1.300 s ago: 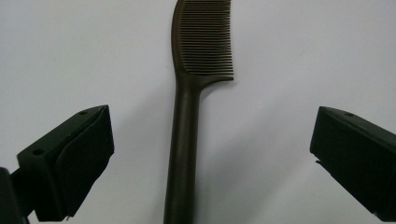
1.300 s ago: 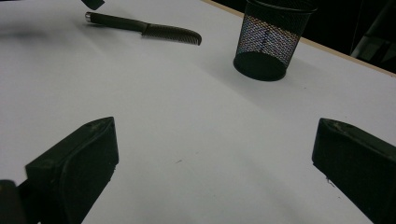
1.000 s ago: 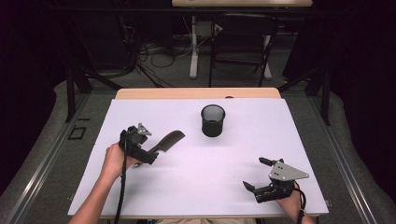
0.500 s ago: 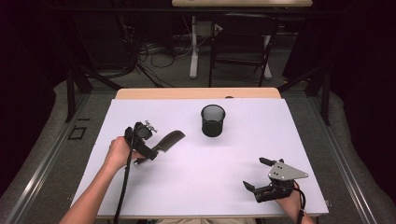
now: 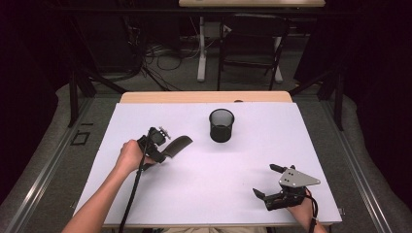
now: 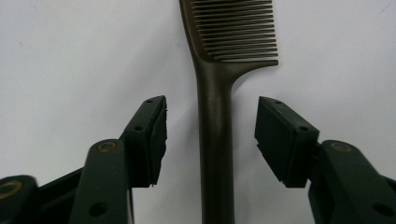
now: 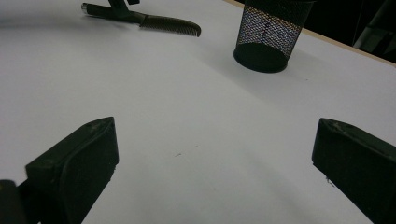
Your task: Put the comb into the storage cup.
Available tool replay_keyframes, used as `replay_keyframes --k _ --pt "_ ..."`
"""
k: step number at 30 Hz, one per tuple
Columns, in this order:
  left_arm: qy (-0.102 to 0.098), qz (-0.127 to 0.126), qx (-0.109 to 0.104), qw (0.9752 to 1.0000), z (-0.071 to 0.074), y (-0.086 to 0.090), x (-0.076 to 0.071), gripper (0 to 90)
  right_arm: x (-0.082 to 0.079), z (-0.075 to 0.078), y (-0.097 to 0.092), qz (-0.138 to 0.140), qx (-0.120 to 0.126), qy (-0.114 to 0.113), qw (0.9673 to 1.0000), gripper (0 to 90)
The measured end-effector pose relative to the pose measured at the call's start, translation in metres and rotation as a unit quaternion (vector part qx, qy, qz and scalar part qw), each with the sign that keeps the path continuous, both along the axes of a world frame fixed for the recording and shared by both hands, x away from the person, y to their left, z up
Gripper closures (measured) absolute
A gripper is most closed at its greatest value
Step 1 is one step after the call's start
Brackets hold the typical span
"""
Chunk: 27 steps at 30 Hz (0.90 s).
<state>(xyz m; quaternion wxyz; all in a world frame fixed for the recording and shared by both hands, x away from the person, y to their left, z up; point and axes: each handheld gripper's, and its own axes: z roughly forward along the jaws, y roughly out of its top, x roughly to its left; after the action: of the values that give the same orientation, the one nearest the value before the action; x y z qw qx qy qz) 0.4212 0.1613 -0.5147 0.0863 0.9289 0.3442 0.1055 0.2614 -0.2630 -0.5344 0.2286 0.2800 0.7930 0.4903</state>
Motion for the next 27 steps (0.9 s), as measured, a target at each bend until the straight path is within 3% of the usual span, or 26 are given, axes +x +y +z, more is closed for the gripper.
replay_keyframes --k 7,14,18,27 --pt "0.019 -0.006 0.014 0.9997 -0.003 -0.005 0.006 57.3 0.000 0.000 0.001 0.004 -0.003 0.005 1.0000 0.1" --pt "0.044 -0.008 0.014 0.9989 -0.008 -0.006 0.011 62.8 0.000 -0.001 0.001 0.006 -0.004 0.007 0.9999 0.1" --pt "0.059 -0.005 0.008 0.9982 -0.010 -0.004 0.015 65.3 0.001 -0.001 0.002 0.009 -0.005 0.010 0.9999 0.1" --pt "0.064 0.001 -0.015 0.9978 -0.010 0.001 0.017 72.4 0.001 -0.001 0.001 0.008 -0.006 0.010 0.9999 0.1"
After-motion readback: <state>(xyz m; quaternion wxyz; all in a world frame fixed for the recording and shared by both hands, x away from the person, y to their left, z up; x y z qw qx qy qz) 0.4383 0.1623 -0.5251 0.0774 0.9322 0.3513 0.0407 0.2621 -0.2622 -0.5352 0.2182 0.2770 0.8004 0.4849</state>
